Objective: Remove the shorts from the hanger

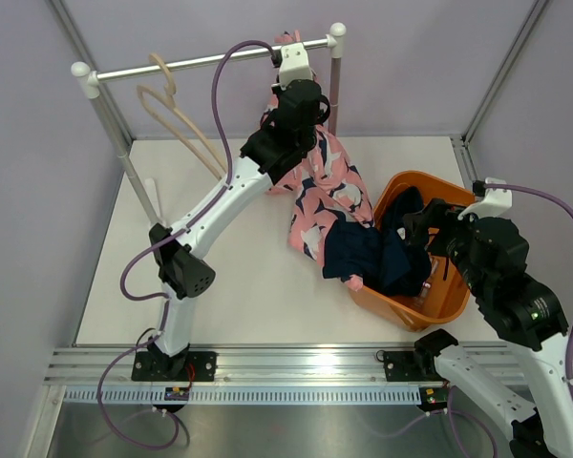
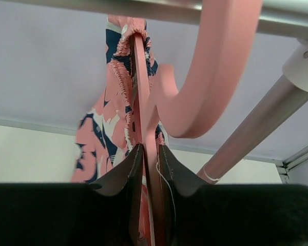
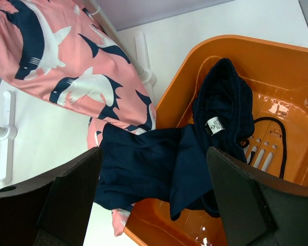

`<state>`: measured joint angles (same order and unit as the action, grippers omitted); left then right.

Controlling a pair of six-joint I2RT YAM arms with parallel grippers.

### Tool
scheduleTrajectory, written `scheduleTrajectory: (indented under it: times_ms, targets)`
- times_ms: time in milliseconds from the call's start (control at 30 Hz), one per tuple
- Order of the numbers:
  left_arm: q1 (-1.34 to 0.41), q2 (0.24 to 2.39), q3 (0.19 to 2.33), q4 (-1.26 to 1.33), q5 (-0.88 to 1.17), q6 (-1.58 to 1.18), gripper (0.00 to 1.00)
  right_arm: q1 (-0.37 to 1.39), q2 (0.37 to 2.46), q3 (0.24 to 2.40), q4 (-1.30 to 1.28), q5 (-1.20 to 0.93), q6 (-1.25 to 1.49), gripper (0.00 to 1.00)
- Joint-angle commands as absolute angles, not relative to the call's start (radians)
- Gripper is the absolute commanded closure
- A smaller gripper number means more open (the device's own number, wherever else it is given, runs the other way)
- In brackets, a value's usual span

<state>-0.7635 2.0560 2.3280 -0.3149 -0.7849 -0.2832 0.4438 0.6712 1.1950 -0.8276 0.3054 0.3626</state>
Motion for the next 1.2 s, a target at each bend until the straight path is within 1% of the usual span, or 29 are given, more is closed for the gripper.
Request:
scheduleTrajectory:
  times_ms: [0, 67, 100, 133, 233, 533, 767, 967, 1167]
  targets:
    - [-0.749, 2.003, 2.318, -0.325, -0.781, -0.261, 0.80, 0.439, 0.666, 1.183, -0.792, 0.313, 0.351, 0.08]
    - [-0.746, 2.002, 2.318, -0.321, -0.766, -0.242, 0.80, 0.439, 0.667, 1.181, -0.787, 0.313, 0.351, 0.08]
    - [-0.746, 2.000, 2.319, -0.316, -0.762, -0.236, 0.82, 0.440, 0.669, 1.181, -0.785, 0.311, 0.350, 0.08]
    - [-0.746, 2.000, 2.321, -0.314, -0.759, -0.229, 0.90, 0.439, 0.667, 1.181, -0.784, 0.311, 0.351, 0.08]
    - [-0.746, 1.985, 2.321, -0.305, -0.749, -0.201, 1.00, 0.439, 0.667, 1.180, -0.784, 0.313, 0.348, 0.08]
    - [-0.749, 1.847, 2.339, -0.281, -0.700, -0.121, 1.00, 0.439, 0.678, 1.167, -0.769, 0.314, 0.350, 0.08]
    - [-0.776, 1.761, 2.361, -0.285, -0.660, -0.051, 1.00, 0.439, 0.736, 1.135, -0.741, 0.293, 0.376, 0.08]
    - [-0.785, 1.729, 2.361, -0.305, -0.623, -0.049, 1.00, 0.439, 0.762, 1.082, -0.715, 0.256, 0.400, 0.08]
    - [-0.792, 1.715, 2.358, -0.305, -0.632, -0.031, 1.00, 0.439, 0.773, 1.013, -0.703, 0.203, 0.416, 0.08]
